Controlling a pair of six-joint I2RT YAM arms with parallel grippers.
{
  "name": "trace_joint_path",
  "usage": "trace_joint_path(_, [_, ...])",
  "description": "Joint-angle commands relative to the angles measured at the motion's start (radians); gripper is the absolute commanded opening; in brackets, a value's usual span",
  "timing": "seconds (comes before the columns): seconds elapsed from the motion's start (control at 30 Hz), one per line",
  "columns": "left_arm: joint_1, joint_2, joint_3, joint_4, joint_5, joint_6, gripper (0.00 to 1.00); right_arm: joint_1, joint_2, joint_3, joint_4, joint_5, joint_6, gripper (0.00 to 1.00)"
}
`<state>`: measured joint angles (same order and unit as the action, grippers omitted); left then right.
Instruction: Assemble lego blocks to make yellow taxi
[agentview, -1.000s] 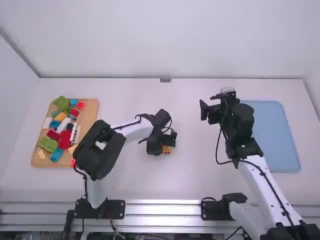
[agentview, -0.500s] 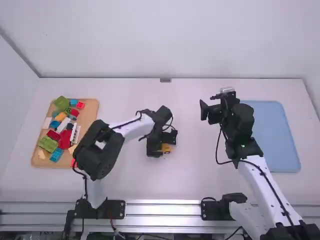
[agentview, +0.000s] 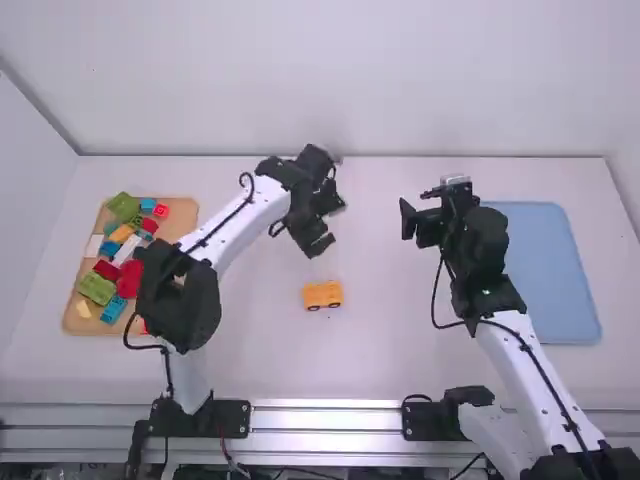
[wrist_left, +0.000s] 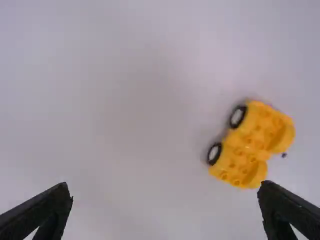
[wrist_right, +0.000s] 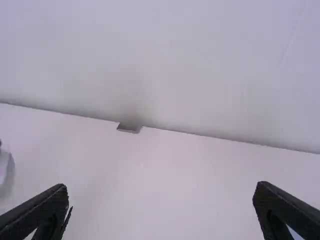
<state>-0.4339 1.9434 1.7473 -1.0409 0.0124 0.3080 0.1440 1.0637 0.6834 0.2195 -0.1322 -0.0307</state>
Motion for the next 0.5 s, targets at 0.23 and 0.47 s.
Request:
trace_joint_path(0.23, [0.123,-0.080,0.109,-0.108,-0.349,-0.883,0.99,0.001,0.002,0.040,0.011,-0.001,-0.003,0.98])
trace_joint_path(0.47, [0.150,-0.191,0.108,-0.319,-0.588,-1.461,0.99,-0.015,0.002,0.040,0.007,-0.002,-0.002,0.98])
